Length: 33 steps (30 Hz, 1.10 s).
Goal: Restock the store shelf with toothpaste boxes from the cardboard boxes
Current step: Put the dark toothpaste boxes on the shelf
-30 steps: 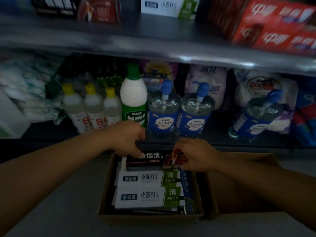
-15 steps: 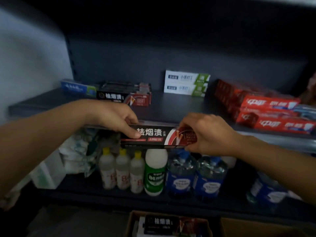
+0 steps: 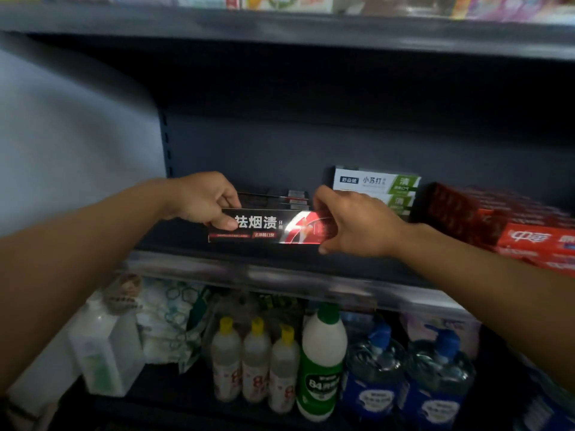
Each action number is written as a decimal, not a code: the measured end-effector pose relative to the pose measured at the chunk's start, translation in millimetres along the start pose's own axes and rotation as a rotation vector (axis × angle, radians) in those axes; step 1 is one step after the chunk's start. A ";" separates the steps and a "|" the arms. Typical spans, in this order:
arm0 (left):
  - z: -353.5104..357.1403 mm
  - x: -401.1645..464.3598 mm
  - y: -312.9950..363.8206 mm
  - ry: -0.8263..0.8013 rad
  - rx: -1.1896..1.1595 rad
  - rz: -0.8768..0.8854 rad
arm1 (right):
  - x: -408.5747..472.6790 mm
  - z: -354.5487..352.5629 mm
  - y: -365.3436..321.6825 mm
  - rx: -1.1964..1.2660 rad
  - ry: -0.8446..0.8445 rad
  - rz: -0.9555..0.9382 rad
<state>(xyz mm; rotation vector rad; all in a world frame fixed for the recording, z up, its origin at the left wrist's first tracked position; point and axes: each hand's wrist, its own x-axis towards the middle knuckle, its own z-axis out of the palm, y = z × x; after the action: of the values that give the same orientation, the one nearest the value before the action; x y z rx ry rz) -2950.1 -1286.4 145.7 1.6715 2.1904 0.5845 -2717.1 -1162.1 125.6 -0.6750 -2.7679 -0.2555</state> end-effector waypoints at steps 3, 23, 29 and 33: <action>-8.0 13.2 -18.0 0.083 0.076 0.006 | 27.6 7.2 -2.2 0.092 -0.030 0.015; 18.8 66.5 -77.1 0.283 0.262 0.026 | 75.2 71.3 4.9 -0.045 -0.040 -0.019; 23.3 74.3 -76.3 0.340 0.367 0.036 | 80.6 75.4 6.6 -0.073 -0.025 -0.015; 24.2 78.4 -74.9 0.340 0.357 0.010 | 82.7 77.6 8.3 -0.065 -0.009 -0.015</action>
<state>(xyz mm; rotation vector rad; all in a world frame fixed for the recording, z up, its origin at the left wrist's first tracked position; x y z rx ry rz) -3021.1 -1225.0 86.4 1.8703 2.6599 0.5369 -2801.2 -1101.6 78.7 -0.6726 -2.7853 -0.3484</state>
